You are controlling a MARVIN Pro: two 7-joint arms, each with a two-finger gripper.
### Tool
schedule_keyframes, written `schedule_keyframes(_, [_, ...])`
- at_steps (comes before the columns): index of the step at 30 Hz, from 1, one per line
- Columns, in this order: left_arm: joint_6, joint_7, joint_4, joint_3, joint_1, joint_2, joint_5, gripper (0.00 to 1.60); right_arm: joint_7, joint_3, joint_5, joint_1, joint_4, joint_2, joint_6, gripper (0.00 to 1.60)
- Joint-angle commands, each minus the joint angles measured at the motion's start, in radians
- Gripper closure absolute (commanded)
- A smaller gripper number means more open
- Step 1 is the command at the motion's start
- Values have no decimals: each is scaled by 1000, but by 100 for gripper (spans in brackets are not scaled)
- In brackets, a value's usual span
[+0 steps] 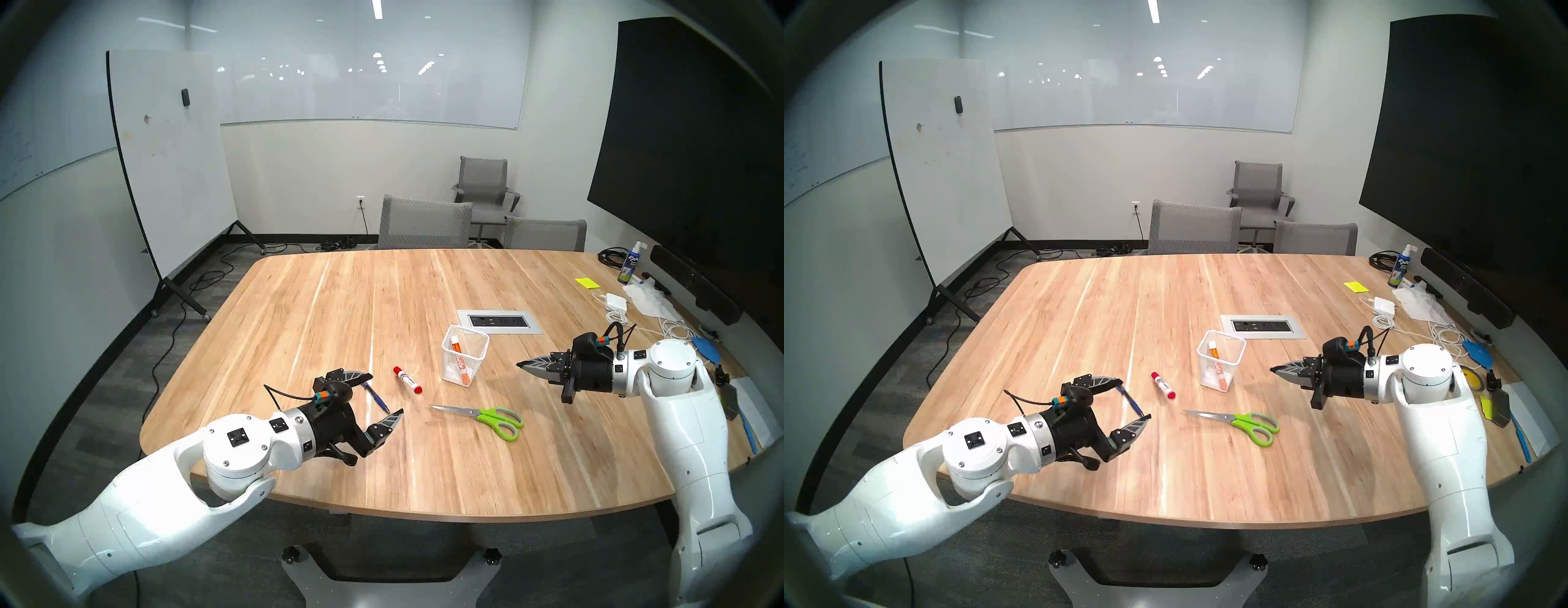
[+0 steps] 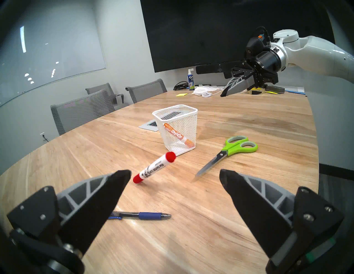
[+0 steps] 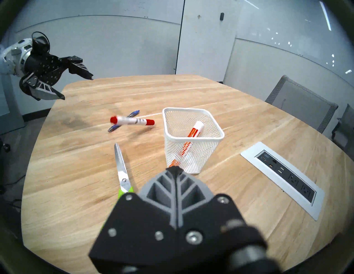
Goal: Place the pen, the marker, and the scissors into the pen holder
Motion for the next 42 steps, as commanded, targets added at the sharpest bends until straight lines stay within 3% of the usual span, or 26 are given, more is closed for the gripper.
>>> schedule_keyframes(1, [-8, 2, -21, -5, -4, -1, 2, 0, 10, -7, -8, 14, 1, 13, -6, 160])
schedule_keyframes(23, [-8, 2, -21, -5, -4, -1, 2, 0, 80, -45, -56, -12, 13, 39, -40, 160])
schedule_keyframes(24, [-8, 2, -21, -5, -4, -1, 2, 0, 91, -45, -57, -18, 8, 43, -48, 122])
schedule_keyframes(26, [-8, 2, -21, -5, -4, -1, 2, 0, 98, -43, -56, -26, -1, 45, -51, 90])
schedule_keyframes(31, [-8, 2, -21, -5, -4, -1, 2, 0, 113, -52, -62, -26, -5, 48, -51, 80])
schedule_keyframes(32, [-8, 2, -21, -5, -4, -1, 2, 0, 115, -56, -65, -26, -8, 50, -51, 72])
schedule_keyframes(34, [-8, 2, -21, -5, -4, -1, 2, 0, 115, -63, -72, -29, -16, 47, -49, 40])
schedule_keyframes(37, [-8, 2, -21, -5, -4, -1, 2, 0, 117, -74, -80, -30, -24, 44, -49, 26])
schedule_keyframes(42, [-8, 2, -21, -5, -4, -1, 2, 0, 110, -87, -92, -42, -44, 36, -46, 22])
